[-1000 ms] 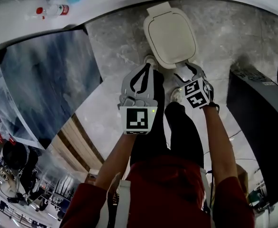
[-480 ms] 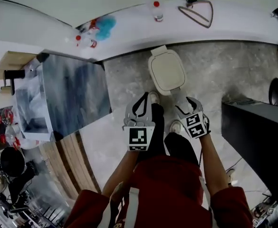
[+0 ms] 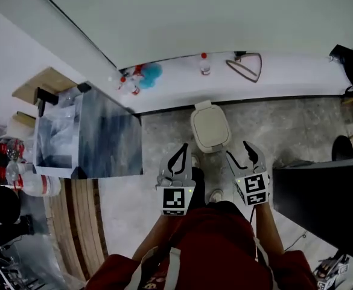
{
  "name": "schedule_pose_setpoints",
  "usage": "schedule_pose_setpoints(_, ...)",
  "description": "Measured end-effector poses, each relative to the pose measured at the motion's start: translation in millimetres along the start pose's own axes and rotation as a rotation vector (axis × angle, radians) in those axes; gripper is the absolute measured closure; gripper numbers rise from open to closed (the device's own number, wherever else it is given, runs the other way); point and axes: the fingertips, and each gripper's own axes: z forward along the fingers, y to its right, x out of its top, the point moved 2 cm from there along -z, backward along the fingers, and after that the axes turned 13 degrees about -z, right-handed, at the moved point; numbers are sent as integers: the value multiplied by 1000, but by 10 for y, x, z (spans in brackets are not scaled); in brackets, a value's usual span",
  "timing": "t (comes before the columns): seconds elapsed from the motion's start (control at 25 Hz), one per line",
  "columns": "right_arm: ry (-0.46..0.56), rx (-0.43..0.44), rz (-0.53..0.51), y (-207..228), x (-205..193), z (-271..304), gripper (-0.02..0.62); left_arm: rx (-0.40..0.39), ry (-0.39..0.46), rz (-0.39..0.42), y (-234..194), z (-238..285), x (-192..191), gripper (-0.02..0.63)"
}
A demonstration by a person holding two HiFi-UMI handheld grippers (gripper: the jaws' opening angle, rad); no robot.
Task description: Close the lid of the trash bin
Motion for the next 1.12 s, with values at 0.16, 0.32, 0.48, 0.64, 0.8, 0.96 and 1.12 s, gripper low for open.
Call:
schedule_pose_setpoints(0.16, 133, -75, -58, 288, 534, -409, 333, 16, 118, 10, 103, -250, 496, 611)
schedule_pose_setpoints(0.32, 257, -138, -99, 431, 1054, -786, 332, 43, 214, 11, 100, -487, 962, 611)
schedule_pose_setpoints(0.48, 399, -218, -115, 573, 1534, -1155, 331, 82, 292, 41, 110, -672, 1300, 611)
schedule_pose_setpoints(0.64, 489, -248, -137, 658, 1868, -1429, 331, 97, 355, 73, 152, -836, 1568, 611)
schedule_pose_setpoints(0.8, 525, -316, -189, 722, 2043, -1606, 331, 115, 396, 85, 133, -953, 1723, 611)
schedule_pose_setpoints(0.96, 528, -343, -188, 754, 2046, -1619, 331, 123, 411, 90, 97, -990, 1764, 611)
schedule_pose_setpoints(1.12, 530, -352, -190, 752, 2054, -1580, 333, 97, 399, 94, 114, -935, 1731, 611)
